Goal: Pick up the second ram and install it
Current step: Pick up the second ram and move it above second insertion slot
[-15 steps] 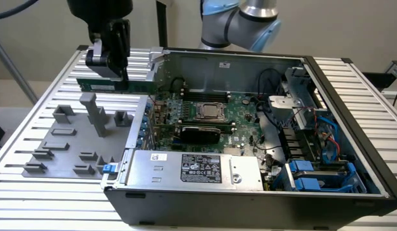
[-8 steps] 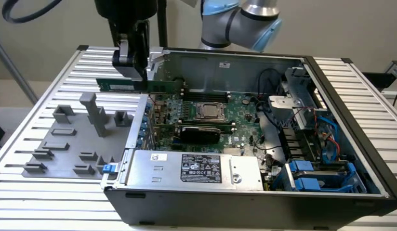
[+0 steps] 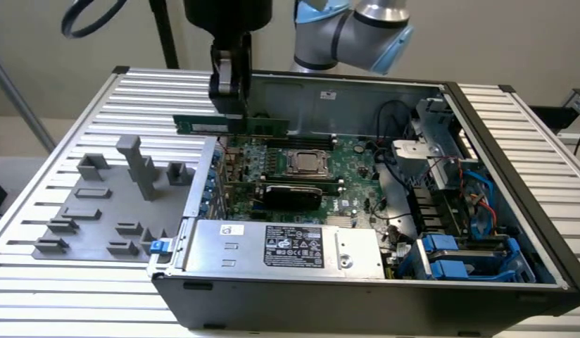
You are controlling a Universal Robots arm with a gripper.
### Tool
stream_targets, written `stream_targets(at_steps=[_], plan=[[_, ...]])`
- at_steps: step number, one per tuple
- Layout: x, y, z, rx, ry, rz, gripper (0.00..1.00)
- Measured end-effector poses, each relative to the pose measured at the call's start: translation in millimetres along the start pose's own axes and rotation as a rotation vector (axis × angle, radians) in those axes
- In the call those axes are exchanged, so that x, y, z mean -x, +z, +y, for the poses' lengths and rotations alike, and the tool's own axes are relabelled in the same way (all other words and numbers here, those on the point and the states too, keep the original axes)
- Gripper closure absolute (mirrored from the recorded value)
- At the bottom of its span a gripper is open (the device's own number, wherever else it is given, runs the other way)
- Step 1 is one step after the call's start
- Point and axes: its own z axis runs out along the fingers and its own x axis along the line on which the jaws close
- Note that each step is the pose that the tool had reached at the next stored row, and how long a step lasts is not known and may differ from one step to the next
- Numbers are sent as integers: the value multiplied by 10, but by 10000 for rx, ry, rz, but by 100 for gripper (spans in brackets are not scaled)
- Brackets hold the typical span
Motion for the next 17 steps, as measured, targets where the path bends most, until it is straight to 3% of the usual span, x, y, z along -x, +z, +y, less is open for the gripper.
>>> stream_targets(at_steps=[9,17], plan=[[88,27,-409,0,-1,1,86],[317,156,-669,-1,-1,0,86]])
